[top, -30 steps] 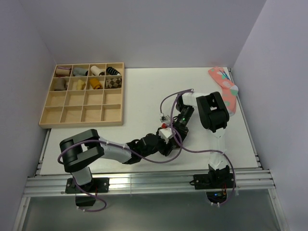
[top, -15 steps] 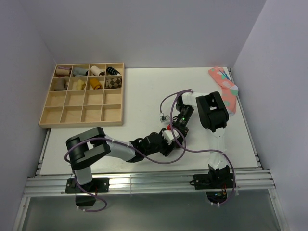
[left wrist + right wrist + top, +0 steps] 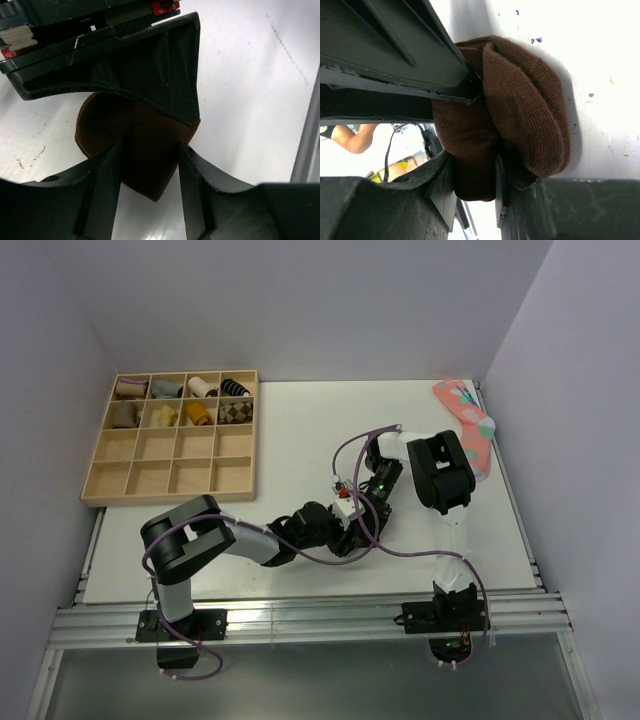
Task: Roll the socks
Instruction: Roll the sock at the center of the board.
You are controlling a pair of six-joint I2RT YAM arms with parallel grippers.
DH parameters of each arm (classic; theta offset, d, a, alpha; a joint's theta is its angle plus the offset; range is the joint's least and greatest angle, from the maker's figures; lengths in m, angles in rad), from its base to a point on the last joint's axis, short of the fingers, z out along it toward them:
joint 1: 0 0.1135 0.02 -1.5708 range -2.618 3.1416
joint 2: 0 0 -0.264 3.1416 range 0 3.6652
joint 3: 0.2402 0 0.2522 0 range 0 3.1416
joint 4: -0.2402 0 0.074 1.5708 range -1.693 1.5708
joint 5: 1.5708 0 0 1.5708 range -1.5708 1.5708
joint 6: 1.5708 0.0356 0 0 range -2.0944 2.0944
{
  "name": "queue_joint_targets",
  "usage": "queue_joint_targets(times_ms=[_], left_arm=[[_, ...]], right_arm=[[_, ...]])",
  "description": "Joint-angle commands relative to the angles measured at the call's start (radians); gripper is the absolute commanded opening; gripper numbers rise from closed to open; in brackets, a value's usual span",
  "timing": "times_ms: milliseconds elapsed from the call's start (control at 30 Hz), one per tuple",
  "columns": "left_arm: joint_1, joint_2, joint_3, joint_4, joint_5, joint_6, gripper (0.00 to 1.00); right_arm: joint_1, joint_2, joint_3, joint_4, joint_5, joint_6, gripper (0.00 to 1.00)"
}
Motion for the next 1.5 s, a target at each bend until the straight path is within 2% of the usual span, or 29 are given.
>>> queue_joint_targets(times_ms=[0, 133, 300, 400, 433, 500, 533, 700, 833, 1033, 1333, 1467], left_arm=[[0.023, 0.030, 0.017, 0.076, 0.103, -0.067, 0.50], [0.048, 0.065, 0.029, 0.084, 0.143, -0.126, 0.45], [0.060, 0.102, 0.050, 0.069, 0.177, -0.176, 0.32], [0.069, 0.113, 0.049, 0.069, 0.203, -0.225, 0.22], [0.072, 0.117, 0.053, 0.055, 0.205, -0.245, 0.12], [0.074, 0.123, 0.070, 0.020, 0.216, -0.276, 0.00], [0.074, 0.128, 0.081, -0.011, 0.215, -0.285, 0.00], [0.077, 0.156, 0.119, -0.103, 0.257, -0.360, 0.00], [0.085, 0.182, 0.150, -0.169, 0.257, -0.400, 0.00], [0.094, 0.217, 0.147, -0.181, 0.285, -0.437, 0.00], [0.141, 0.254, 0.130, -0.154, 0.361, -0.514, 0.00], [0.160, 0.265, 0.132, -0.160, 0.396, -0.541, 0.00]], right_arm=[[-0.004, 0.025, 0.012, -0.015, 0.085, -0.029, 0.11], [-0.004, 0.025, 0.005, -0.015, 0.085, -0.032, 0.11], [-0.005, 0.010, -0.008, -0.001, 0.085, -0.032, 0.11], [-0.005, 0.010, -0.007, 0.002, 0.080, -0.029, 0.11], [-0.005, 0.008, -0.005, 0.008, 0.079, -0.019, 0.11], [-0.007, -0.006, -0.008, 0.024, 0.074, -0.005, 0.12], [-0.007, -0.012, -0.011, 0.042, 0.074, 0.009, 0.13], [-0.018, -0.088, -0.045, 0.146, 0.066, 0.084, 0.34], [-0.028, -0.167, -0.094, 0.293, 0.069, 0.176, 0.41], [-0.091, -0.280, -0.145, 0.467, 0.014, 0.334, 0.54], [-0.182, -0.458, -0.223, 0.603, -0.009, 0.372, 0.57], [-0.211, -0.535, -0.255, 0.608, -0.046, 0.321, 0.58]])
